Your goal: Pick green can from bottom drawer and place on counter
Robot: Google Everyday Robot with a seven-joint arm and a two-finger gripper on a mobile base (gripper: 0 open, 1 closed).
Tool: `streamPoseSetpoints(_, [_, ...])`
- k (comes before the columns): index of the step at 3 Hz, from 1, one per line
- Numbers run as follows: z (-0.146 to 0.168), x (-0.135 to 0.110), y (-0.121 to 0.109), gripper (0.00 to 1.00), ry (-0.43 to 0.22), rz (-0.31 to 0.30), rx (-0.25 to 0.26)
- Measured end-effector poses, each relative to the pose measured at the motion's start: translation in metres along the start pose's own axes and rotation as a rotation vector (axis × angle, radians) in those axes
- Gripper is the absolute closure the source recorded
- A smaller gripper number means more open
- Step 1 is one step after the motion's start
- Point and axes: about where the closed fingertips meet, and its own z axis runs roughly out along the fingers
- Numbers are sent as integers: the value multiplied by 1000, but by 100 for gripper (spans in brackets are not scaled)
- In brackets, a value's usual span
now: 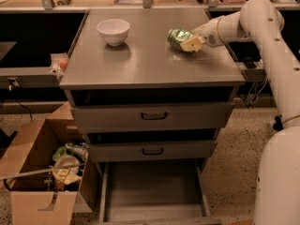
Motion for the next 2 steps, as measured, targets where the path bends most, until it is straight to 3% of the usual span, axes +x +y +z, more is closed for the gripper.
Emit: streamPoseSetpoints(2, [0,0,0,9,0,0,0])
